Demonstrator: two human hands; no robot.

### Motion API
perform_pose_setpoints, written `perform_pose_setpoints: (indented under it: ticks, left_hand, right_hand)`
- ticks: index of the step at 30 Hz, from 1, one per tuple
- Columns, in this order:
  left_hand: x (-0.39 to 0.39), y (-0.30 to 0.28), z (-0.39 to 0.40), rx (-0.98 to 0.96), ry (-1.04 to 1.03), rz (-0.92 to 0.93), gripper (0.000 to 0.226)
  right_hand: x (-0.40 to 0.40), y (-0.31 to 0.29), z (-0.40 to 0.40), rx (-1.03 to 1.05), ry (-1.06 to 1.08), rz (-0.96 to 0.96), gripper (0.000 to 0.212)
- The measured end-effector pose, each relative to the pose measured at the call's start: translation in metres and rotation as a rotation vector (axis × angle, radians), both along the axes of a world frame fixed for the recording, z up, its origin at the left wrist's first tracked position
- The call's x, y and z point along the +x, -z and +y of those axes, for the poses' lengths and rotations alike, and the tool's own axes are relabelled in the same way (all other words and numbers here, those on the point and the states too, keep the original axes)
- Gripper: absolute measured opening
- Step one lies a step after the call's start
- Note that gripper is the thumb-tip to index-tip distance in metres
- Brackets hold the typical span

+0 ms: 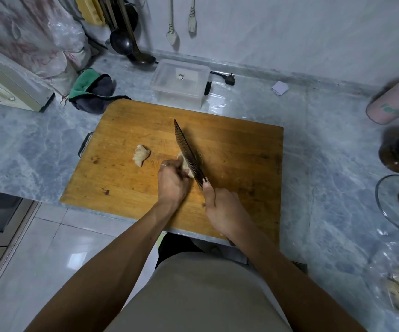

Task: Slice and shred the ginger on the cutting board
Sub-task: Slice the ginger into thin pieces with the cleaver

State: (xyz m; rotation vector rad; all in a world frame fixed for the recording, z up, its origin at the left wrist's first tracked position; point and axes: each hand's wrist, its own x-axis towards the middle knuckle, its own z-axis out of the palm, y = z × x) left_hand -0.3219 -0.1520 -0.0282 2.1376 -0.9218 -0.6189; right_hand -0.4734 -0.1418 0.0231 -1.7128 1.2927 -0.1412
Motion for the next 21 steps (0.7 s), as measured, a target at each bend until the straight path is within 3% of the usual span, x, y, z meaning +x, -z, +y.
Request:
perform_pose_setpoints:
  ticks: [14,21]
  left_hand:
    - [0.002,-0.006,0.0,0.023,0.077,-0.054,0.04]
    - [0.002,-0.012,0.003,0.019,0.121,-0.078,0.031]
  right_hand:
    - [0.019,0.0,-0.009,0.061,0.036,0.02,0.062]
    - [0.016,0.002,0.0,0.08,0.006,0.101,0.065]
